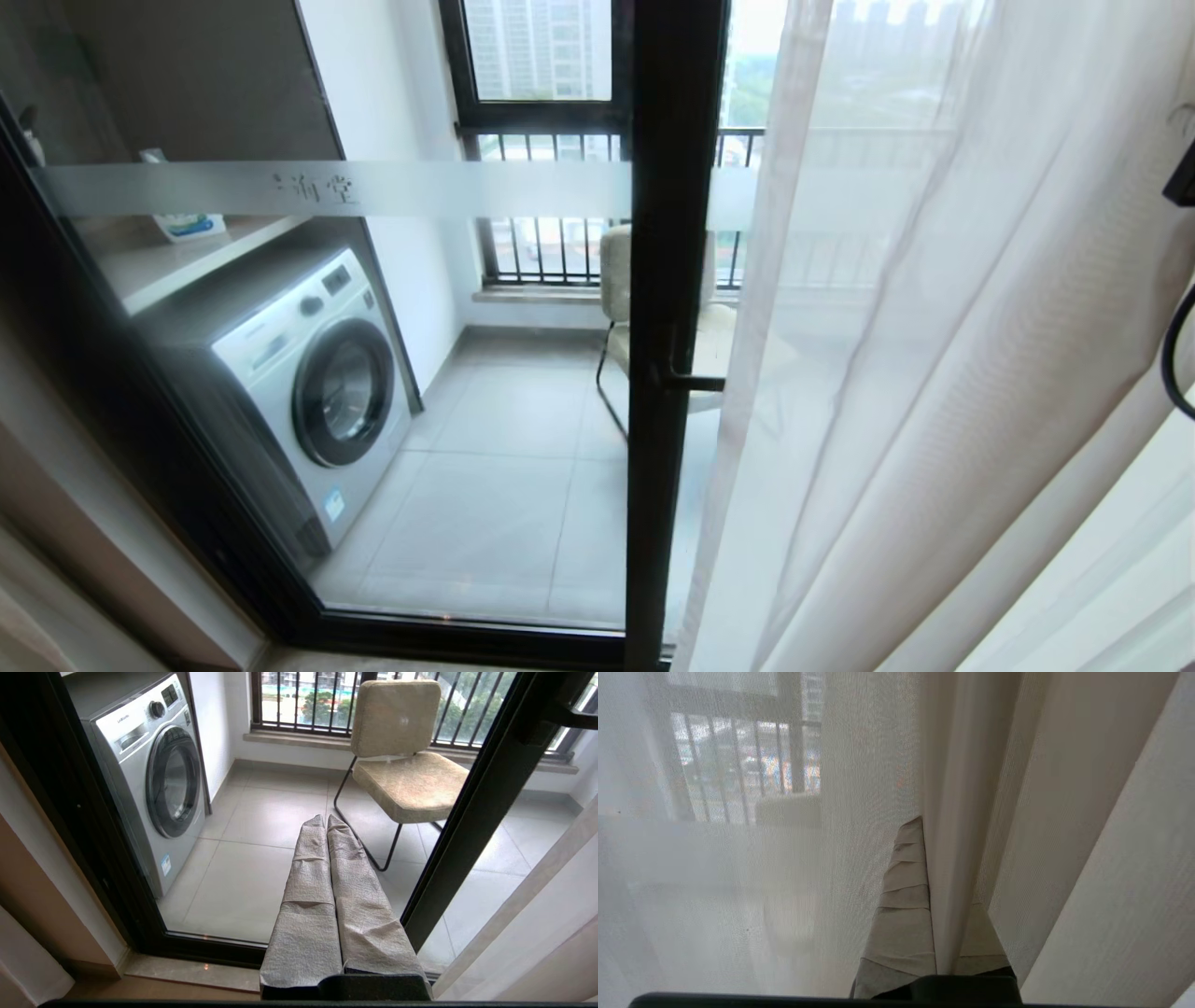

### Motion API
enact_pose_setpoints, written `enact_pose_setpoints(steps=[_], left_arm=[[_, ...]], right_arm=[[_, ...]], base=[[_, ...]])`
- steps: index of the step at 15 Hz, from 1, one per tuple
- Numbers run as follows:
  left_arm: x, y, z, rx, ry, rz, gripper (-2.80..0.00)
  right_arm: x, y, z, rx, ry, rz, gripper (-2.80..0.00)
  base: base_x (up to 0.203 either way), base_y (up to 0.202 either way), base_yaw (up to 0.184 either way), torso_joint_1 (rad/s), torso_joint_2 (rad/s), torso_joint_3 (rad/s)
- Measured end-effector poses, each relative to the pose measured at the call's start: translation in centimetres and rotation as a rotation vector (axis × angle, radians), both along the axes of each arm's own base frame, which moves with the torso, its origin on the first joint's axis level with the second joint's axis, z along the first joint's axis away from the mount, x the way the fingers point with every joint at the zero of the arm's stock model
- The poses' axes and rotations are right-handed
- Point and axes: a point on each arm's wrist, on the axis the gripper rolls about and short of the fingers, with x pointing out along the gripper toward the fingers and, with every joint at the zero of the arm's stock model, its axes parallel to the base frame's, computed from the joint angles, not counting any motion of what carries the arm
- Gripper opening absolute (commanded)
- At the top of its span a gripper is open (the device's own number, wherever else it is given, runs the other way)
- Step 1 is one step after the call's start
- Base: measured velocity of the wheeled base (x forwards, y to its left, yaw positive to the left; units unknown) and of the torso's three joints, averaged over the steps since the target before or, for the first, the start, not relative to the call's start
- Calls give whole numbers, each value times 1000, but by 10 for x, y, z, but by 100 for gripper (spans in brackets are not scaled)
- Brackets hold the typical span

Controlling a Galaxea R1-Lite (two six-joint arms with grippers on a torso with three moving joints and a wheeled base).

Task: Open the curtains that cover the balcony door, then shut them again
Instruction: Pull the inner curtains open on both sides

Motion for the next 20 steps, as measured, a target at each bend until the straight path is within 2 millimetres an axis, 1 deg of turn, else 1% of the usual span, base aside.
enact_pose_setpoints(steps=[11, 20], left_arm=[[0, 0, 0, 0, 1, 0, -280], [0, 0, 0, -2, 0, 0, -280]], right_arm=[[-5, -3, 4, -1, -10, -18, -280], [-7, -16, 3, -1, -9, -66, -280]], base=[[0, -189, 0, 2, 2, 3], [0, -191, 1, 2, 2, 1]])
